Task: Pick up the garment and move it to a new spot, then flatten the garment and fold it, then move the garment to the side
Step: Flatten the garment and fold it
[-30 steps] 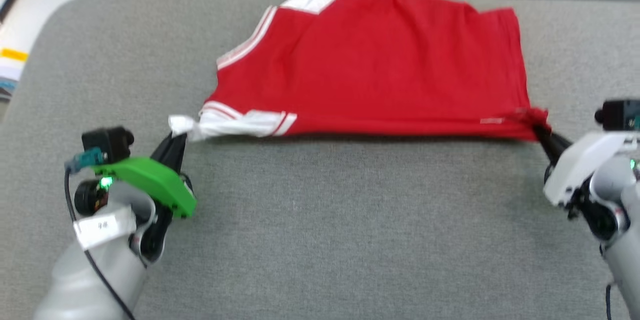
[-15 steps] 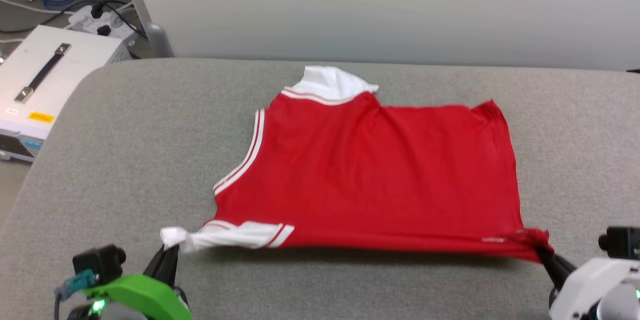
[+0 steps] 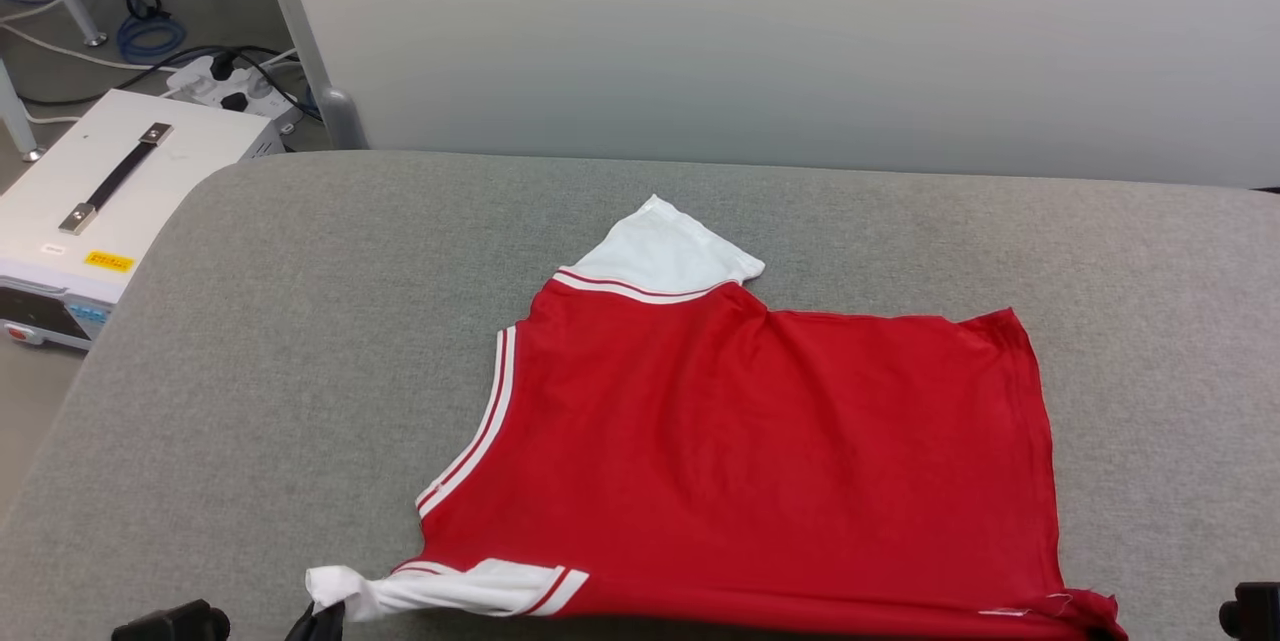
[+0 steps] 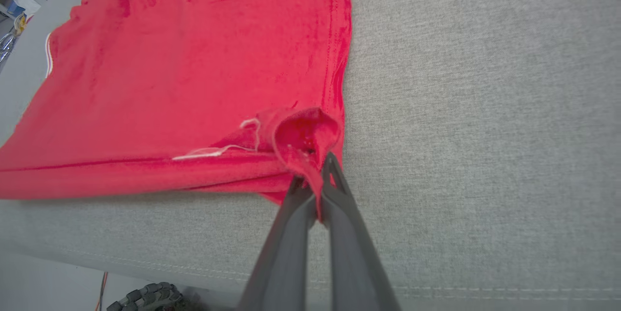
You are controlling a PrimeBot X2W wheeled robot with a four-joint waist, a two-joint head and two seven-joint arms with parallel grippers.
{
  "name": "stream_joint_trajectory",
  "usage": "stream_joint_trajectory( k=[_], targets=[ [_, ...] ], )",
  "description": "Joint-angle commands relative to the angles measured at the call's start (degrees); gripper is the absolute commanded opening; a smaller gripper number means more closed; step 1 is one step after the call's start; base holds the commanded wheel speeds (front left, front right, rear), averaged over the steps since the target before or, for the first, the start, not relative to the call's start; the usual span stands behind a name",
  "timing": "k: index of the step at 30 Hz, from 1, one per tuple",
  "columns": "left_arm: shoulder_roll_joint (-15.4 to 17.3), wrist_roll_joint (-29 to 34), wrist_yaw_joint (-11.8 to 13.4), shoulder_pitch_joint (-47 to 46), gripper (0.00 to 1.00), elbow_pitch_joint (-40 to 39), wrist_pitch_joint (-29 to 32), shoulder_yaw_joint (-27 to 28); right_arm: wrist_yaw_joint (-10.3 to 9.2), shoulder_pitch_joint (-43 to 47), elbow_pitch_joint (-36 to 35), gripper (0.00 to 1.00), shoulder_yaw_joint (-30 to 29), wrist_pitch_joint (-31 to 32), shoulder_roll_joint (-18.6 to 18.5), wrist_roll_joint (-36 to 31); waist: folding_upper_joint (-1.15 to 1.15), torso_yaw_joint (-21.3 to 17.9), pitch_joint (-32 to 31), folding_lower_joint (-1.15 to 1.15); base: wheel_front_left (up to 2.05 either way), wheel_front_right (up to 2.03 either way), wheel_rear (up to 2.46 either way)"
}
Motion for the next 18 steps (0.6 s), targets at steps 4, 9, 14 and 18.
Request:
stream_joint_trajectory(
  k=[4, 9, 14, 18],
  targets=[
    [1.8, 0.5, 0.0, -2.4, 0.00, -0.8, 1.5, 0.2, -0.53, -0.4, -1.3, 0.00, -1.4, 1.8, 0.1, -1.3, 0.00, 0.7, 1.2, 0.01, 0.00, 0.00, 0.00],
    [1.0, 1.6, -2.8, -9.3, 0.00, 1.9, 3.0, -1.0, -0.53, -5.3, -0.9, 0.00, 0.0, 3.2, -0.4, -2.4, 0.00, 0.1, 4.2, 0.01, 0.00, 0.00, 0.00],
    [-1.3, 3.1, -6.5, -17.4, 0.00, 6.3, 3.6, -2.6, -0.53, -11.8, 1.4, 0.00, 1.0, 3.1, -1.2, -2.0, 0.00, -0.1, 7.9, 0.01, 0.00, 0.00, 0.00],
    [-3.4, 3.5, -9.7, -22.9, 0.00, 11.5, 3.9, -3.7, -0.53, -16.4, 4.9, 0.00, 1.9, 3.1, -2.7, -1.6, 0.00, -0.2, 10.0, 0.01, 0.00, 0.00, 0.00]
  ],
)
